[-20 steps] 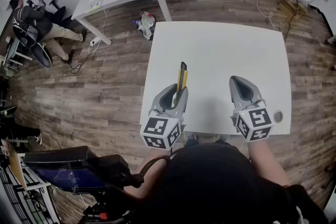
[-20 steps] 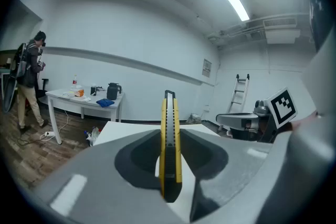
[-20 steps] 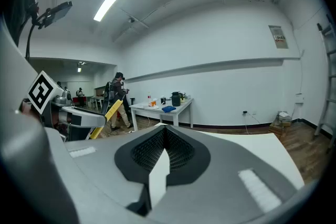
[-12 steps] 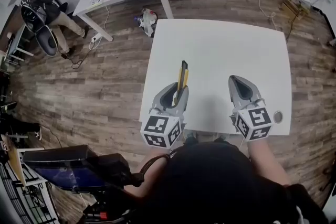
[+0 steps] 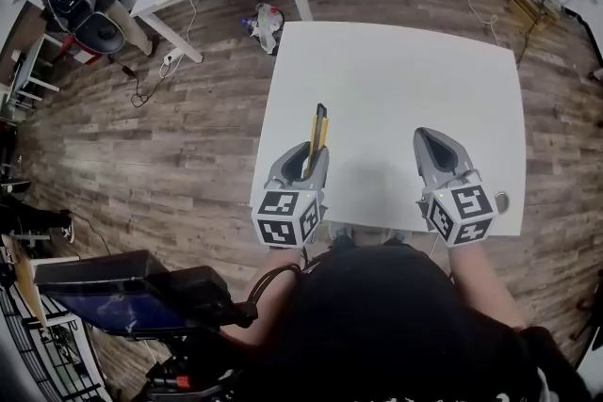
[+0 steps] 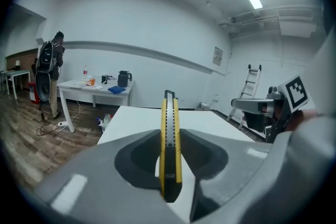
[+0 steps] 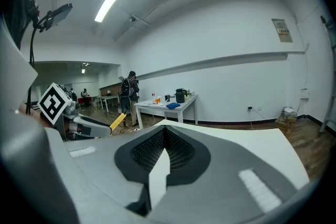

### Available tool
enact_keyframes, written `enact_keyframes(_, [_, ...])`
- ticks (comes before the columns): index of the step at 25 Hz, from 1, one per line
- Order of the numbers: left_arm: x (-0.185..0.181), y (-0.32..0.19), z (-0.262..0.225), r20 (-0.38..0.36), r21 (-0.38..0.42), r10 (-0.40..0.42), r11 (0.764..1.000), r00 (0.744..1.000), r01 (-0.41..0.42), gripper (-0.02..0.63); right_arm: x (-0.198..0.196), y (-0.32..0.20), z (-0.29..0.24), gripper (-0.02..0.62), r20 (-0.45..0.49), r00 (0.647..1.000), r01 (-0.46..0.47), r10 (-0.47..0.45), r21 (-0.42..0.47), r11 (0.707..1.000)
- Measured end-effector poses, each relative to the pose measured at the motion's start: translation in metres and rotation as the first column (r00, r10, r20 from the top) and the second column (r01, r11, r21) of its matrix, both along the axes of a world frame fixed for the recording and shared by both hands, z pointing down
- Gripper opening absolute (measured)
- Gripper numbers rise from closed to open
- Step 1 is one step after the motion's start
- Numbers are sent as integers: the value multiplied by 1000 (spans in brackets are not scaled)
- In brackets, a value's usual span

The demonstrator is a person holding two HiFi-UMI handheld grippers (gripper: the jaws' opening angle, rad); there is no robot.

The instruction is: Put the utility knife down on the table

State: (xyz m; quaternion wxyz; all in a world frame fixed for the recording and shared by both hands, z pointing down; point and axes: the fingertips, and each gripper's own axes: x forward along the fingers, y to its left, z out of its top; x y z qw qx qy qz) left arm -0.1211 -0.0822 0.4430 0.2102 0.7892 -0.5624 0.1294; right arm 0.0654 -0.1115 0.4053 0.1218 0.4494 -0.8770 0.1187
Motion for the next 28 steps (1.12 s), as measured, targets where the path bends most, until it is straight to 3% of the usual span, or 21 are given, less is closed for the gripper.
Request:
enact_keyframes(4, [-7, -3, 38, 68, -100, 14, 995, 998, -7, 120, 1, 2, 3, 25, 0, 1000, -4, 4, -18, 1000])
enact_keyframes(13, [-11, -25, 118, 176, -310, 76, 951, 981, -18, 120, 12, -3, 11, 25, 1, 1000, -23, 23, -49, 999])
enact_keyframes(22, [-8, -28, 164, 233, -410, 154, 911, 960, -47, 121, 23, -1, 19, 25, 7, 998, -67, 67, -63, 996])
enact_keyframes(28, [-8, -27, 177, 242, -439, 180, 897, 953, -58, 120, 28, -1, 20, 25, 12, 997, -80, 81, -74, 994])
